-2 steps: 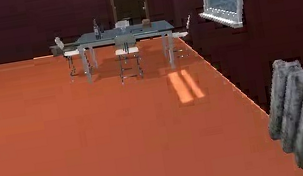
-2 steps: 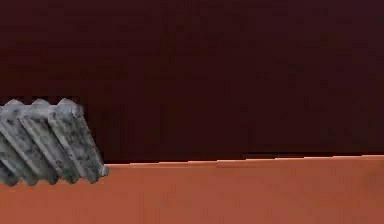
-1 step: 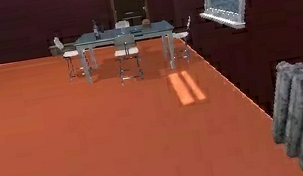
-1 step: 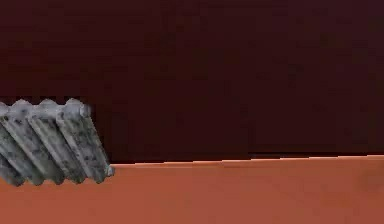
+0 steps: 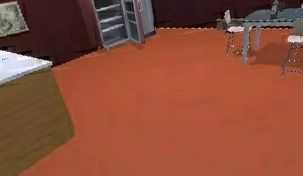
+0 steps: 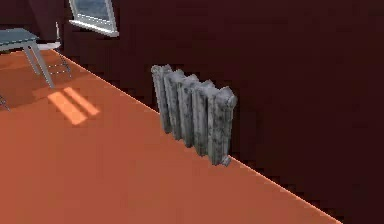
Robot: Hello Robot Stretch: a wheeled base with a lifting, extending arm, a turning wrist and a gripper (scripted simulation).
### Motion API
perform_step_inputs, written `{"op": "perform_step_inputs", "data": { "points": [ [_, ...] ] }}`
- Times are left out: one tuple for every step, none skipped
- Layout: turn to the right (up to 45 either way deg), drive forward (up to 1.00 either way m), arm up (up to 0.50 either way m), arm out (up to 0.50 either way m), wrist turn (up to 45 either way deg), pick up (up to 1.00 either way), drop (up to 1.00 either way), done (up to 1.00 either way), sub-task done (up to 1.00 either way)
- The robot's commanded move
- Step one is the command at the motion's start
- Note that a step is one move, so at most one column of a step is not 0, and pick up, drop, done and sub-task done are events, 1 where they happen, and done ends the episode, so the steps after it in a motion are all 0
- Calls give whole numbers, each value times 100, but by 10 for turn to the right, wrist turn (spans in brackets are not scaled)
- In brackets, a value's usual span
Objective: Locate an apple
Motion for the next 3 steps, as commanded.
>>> {"op": "perform_step_inputs", "data": {
  "points": [
    [0, 70, 0, 0, 0, 0, 0, 0, 0],
    [-150, 0, 0, 0, 0, 0, 0, 0, 0],
    [0, 100, 0, 0, 0, 0, 0, 0, 0]
  ]
}}
